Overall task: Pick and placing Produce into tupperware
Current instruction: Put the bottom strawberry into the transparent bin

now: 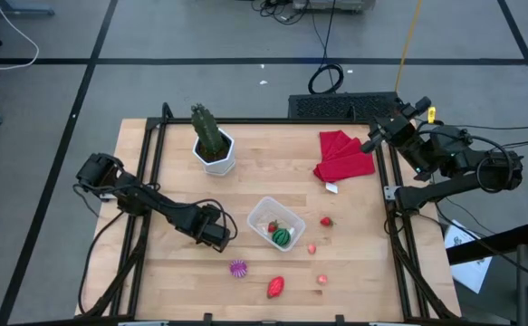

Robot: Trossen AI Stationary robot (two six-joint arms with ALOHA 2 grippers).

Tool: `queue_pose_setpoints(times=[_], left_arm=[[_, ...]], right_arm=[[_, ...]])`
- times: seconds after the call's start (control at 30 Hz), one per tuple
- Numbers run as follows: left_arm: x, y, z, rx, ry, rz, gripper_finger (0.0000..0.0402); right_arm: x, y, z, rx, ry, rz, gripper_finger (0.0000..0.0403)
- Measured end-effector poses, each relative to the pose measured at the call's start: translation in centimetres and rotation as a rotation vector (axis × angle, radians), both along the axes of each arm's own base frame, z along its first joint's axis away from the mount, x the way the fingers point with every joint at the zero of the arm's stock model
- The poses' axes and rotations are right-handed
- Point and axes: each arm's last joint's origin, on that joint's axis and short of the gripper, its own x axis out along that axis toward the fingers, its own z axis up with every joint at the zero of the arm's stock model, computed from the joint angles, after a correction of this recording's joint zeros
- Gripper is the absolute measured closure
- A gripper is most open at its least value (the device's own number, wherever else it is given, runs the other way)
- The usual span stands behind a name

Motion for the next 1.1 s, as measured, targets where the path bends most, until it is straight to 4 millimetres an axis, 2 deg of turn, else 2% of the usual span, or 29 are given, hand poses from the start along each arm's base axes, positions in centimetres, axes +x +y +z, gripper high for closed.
queue_pose_setpoints(times=[0.13, 0.63, 1.1], left_arm=[[-0.3, 0.1, 0.7, -0.021, -0.015, 0.006, 0.0302], [-1.3, 2.0, 6.2, -0.088, -0.242, 0.095, 0.0301], [0.0, 3.0, 6.7, -0.131, -0.351, 0.108, 0.0283]], right_arm=[[0.0, 0.0, 0.0, 0.000, 0.000, 0.000, 0.0193], [0.0, 0.0, 0.0, 0.000, 0.000, 0.000, 0.0193], [0.0, 0.0, 0.0, 0.001, -0.001, 0.000, 0.0193]])
